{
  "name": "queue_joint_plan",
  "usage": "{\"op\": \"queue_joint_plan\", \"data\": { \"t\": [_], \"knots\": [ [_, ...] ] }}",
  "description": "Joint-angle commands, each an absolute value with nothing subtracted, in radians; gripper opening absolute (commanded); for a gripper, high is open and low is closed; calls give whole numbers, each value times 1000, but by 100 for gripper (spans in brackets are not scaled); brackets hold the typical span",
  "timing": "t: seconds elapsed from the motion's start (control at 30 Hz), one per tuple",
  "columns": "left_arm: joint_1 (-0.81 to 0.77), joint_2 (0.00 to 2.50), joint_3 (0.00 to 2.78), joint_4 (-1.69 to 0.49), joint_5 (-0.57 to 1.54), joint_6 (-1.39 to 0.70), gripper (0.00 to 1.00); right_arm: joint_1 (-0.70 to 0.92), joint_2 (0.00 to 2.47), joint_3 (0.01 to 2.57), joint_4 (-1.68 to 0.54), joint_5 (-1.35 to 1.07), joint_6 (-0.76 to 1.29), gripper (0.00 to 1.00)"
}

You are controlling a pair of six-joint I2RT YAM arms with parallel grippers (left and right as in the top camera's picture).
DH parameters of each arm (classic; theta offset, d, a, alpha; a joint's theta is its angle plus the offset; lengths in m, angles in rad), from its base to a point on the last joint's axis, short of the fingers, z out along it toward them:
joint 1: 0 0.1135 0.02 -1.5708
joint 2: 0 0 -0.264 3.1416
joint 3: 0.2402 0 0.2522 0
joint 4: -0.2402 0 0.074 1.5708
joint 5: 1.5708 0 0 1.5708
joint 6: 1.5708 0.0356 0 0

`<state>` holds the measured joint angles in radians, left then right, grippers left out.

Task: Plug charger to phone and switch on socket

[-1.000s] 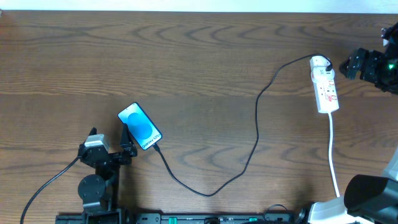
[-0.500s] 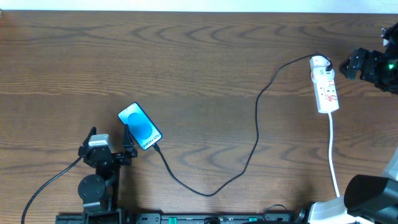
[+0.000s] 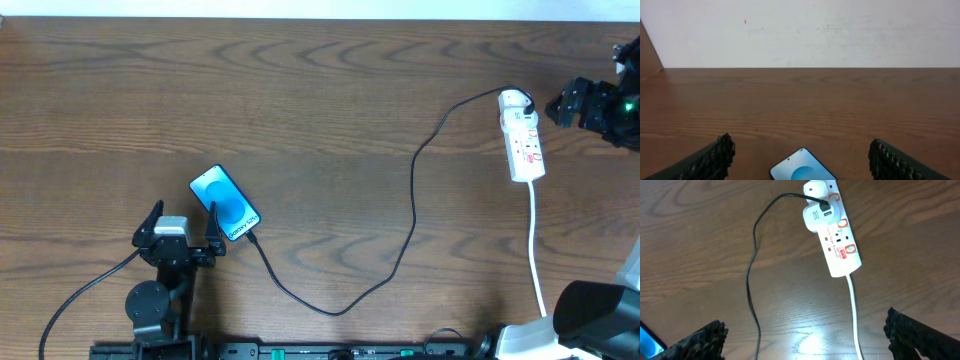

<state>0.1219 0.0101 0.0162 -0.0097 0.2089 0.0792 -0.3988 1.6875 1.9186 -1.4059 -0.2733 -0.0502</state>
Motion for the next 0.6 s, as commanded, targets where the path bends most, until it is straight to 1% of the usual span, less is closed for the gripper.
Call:
{"op": "queue_joint_plan", "data": {
  "t": [0.0, 0.57],
  "knots": [
    [126, 1, 4, -52, 262, 59, 88, -400, 1676, 1917, -1407, -282, -38, 99],
    [126, 1, 4, -51, 258, 77, 88, -400, 1676, 1917, -1407, -282, -38, 99]
  ]
}}
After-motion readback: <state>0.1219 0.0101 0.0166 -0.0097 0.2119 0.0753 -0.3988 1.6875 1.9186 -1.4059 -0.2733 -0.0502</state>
